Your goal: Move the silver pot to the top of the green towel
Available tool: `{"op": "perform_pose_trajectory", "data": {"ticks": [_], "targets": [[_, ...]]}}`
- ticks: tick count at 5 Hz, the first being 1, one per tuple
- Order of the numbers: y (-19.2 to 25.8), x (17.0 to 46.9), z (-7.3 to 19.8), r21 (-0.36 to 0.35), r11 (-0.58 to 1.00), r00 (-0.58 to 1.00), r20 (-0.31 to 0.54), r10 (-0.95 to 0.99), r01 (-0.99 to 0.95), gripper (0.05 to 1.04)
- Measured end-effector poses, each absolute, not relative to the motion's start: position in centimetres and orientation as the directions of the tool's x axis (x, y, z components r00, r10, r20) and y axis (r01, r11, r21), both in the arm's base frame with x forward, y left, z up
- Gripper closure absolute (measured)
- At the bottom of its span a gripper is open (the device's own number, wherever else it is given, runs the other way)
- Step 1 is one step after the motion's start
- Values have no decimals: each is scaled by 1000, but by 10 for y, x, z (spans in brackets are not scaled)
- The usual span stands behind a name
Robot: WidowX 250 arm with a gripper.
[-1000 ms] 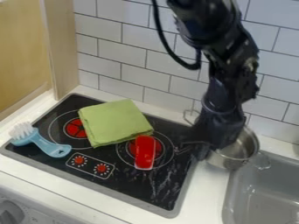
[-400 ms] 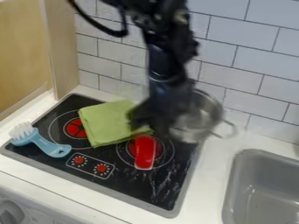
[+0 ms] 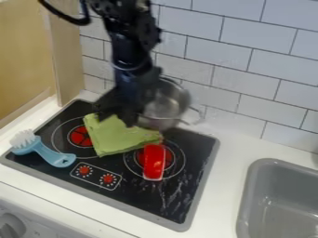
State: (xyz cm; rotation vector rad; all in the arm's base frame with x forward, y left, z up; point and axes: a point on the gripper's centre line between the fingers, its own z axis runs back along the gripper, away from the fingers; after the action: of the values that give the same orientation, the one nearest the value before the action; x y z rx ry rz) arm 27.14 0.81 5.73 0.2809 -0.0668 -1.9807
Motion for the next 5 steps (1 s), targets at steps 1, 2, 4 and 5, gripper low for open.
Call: {"op": "perform_pose_trajectory", "data": {"ticks": [1, 2, 4, 5], "targets": [[21, 273, 54, 174, -388, -358, -180, -916, 905, 1017], [29, 271, 46, 139, -380, -352, -188, -917, 914, 1020], [40, 269, 34, 106, -375, -353, -185, -917, 921, 1020], [39, 268, 29, 101, -368, -349, -166, -922, 924, 992]]}}
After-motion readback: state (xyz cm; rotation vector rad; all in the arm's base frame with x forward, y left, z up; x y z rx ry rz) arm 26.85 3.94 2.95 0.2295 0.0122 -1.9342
